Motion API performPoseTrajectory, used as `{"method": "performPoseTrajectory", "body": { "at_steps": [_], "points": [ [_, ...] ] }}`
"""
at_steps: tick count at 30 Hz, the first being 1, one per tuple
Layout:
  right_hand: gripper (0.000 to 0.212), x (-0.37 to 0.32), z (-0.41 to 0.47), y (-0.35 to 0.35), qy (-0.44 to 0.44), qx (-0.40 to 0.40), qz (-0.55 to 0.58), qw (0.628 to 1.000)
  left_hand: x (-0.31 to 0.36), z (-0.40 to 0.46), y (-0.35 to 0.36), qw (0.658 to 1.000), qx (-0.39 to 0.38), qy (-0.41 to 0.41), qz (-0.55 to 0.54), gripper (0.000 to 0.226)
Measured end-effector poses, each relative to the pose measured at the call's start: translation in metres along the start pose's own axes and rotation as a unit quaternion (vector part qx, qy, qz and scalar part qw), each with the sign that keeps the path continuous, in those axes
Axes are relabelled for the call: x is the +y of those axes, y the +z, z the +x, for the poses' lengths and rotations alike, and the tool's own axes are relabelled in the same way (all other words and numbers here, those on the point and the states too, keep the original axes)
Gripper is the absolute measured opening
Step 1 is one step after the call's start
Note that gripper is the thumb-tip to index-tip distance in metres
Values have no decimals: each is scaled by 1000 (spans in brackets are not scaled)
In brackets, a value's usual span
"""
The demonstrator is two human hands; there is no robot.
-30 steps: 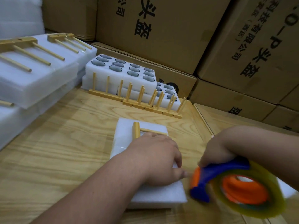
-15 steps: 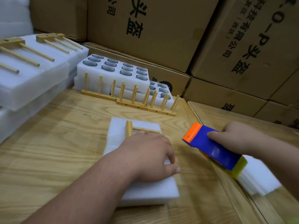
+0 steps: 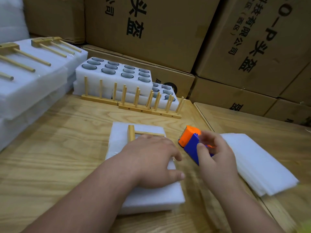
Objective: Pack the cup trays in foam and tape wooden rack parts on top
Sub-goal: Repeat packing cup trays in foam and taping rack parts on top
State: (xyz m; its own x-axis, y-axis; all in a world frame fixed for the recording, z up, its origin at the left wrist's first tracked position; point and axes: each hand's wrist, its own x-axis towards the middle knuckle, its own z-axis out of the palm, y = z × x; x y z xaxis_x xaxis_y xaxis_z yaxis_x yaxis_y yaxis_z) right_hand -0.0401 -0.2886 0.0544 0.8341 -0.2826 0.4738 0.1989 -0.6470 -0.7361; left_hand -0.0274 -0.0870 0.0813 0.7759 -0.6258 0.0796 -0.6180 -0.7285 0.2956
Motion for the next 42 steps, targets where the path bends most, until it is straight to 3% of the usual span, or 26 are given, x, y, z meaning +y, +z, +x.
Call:
{"method": "performPoseTrajectory", "body": {
  "at_steps": [2, 5, 9, 12, 14, 17, 19, 22, 25, 28, 31, 33, 39, 42],
  "points": [
    [24, -7, -4, 16, 136, -43, 152, 978, 0, 0, 0, 1000, 2, -9, -16, 60],
    [25, -9, -5, 38, 284, -86, 332, 895, 0, -1, -1, 999, 11, -10, -29, 67],
    [51, -23, -10, 52, 352, -119, 541, 754, 0, -1, -1, 999, 18, -19, -31, 80],
    [68, -37, -10, 57, 340, -130, 576, 732, 0, -1, 0, 999, 17, -20, -23, 88],
    [71, -43, -11, 59, 335, -135, 566, 741, 0, 0, -1, 1000, 13, -16, -18, 90],
    [56, -41, -12, 60, 329, -147, 509, 782, 1, 0, -1, 1000, 12, -11, -15, 86],
    [47, -34, -13, 61, 299, -131, 424, 845, 1, -1, -2, 1000, 17, -13, -21, 82],
    [29, -26, -16, 59, 182, -111, 274, 938, 2, -2, -2, 999, 18, -18, -24, 87],
    [30, -16, -19, 58, 57, -114, 126, 984, 2, -2, -3, 999, 12, -27, -31, 95],
    [16, -7, -15, 55, 43, -186, -1, 982, 3, -2, -3, 999, -5, -34, -23, 98],
    [25, 0, -17, 49, 35, -278, -149, 948, 3, -2, -4, 999, -16, -31, -10, 90],
    [32, 2, -21, 46, -1, -281, -214, 935, 3, -1, -4, 1000, -13, -24, -3, 82],
    [27, 3, -26, 45, 14, -213, -160, 964, 5, -5, -10, 996, 64, -1, -61, 55],
    [49, -4, -32, 41, 47, -208, -98, 972, -1, -15, -23, 984, 134, -22, -119, 55]
  ]
}}
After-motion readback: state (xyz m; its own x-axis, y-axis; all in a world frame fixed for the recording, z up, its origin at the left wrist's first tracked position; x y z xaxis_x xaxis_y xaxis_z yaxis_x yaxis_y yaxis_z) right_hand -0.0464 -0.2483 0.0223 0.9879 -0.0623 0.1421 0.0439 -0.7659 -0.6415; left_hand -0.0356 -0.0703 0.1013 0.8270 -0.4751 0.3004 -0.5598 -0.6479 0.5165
